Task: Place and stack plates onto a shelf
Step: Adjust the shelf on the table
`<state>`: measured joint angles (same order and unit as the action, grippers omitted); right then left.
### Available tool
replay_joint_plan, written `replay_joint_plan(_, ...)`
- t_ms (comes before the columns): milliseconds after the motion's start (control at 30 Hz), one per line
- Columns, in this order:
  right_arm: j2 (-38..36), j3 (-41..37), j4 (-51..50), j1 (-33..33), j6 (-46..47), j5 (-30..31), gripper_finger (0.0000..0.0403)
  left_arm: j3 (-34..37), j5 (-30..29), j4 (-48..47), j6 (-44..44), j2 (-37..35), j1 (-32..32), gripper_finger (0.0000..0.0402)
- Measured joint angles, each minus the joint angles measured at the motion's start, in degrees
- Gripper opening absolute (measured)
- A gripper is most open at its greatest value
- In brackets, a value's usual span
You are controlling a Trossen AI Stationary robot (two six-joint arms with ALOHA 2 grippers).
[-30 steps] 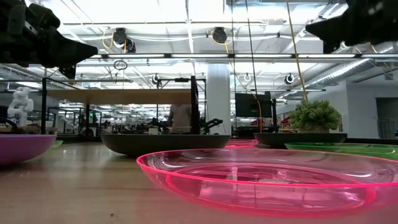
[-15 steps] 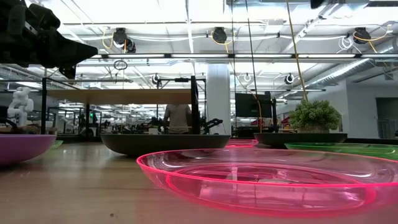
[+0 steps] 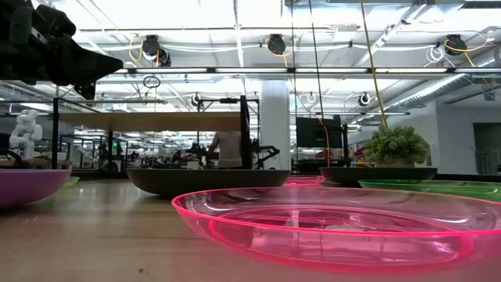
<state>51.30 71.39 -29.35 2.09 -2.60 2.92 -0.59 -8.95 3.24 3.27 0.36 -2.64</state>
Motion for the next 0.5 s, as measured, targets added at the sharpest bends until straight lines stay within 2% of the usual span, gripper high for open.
replay_joint_plan(233, 3.7, 4.2, -4.6, -1.7, 0.9, 0.1, 0.0, 0.0, 0.0, 0.2, 0.0, 0.0, 0.0, 0.0008)
replay_joint_plan(500, 6.9, 4.2, -13.2, -3.8, 10.0, 0.3, 0.0, 0.0, 0.0, 0.3, 0.0, 0.0, 0.0, 0.0008)
